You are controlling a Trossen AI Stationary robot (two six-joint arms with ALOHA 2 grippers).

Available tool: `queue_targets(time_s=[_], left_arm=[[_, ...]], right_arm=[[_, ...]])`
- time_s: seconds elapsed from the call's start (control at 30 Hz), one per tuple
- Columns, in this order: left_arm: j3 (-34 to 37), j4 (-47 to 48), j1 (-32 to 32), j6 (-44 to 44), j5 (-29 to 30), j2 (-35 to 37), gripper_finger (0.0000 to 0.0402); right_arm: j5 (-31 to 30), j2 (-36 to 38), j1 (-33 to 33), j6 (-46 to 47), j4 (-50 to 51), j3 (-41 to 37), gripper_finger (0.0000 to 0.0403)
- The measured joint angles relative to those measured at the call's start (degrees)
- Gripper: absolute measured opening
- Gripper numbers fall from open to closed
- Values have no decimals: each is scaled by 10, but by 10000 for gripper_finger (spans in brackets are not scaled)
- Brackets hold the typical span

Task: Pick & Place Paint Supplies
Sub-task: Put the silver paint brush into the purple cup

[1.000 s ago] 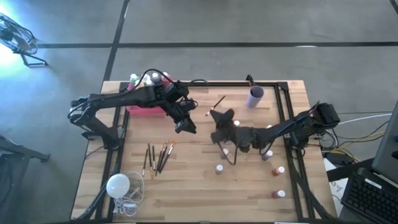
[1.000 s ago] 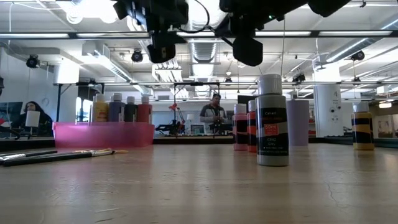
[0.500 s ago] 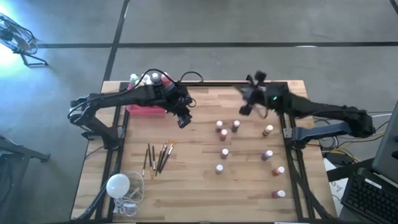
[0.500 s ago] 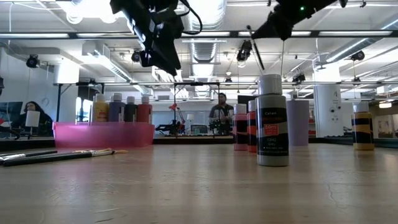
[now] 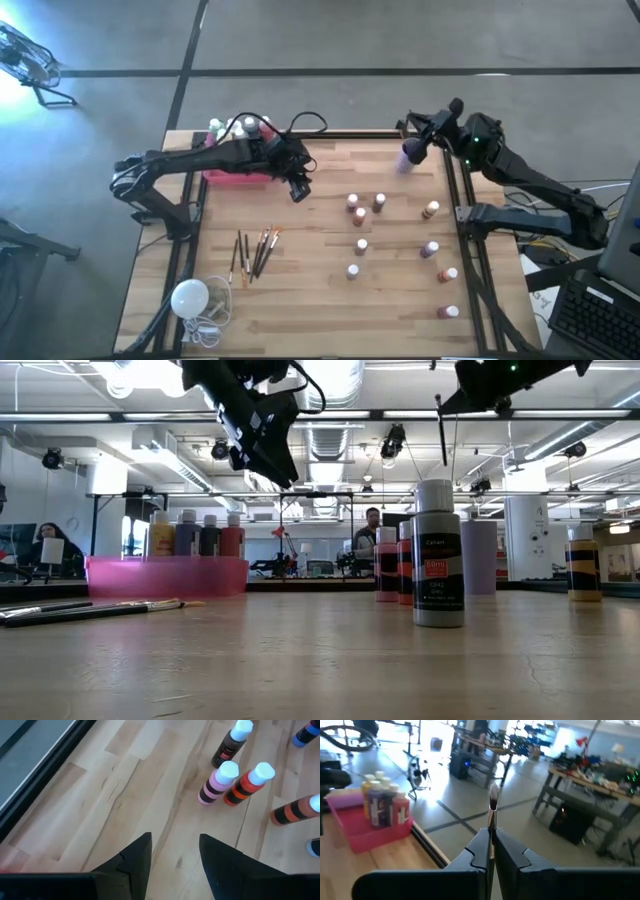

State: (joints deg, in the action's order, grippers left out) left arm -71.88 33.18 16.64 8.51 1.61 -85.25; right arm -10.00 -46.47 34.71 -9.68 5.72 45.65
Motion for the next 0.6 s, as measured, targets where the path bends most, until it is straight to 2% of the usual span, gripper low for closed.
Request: queue_targets(time_s=[0.47, 0.6], left_arm=[[106, -89, 0, 2, 0, 0, 170], [129, -121, 0, 3, 0, 0, 170]], right_arm=[[2, -17, 68, 23, 17, -59, 10], [28, -17, 86, 29, 15, -76, 9]])
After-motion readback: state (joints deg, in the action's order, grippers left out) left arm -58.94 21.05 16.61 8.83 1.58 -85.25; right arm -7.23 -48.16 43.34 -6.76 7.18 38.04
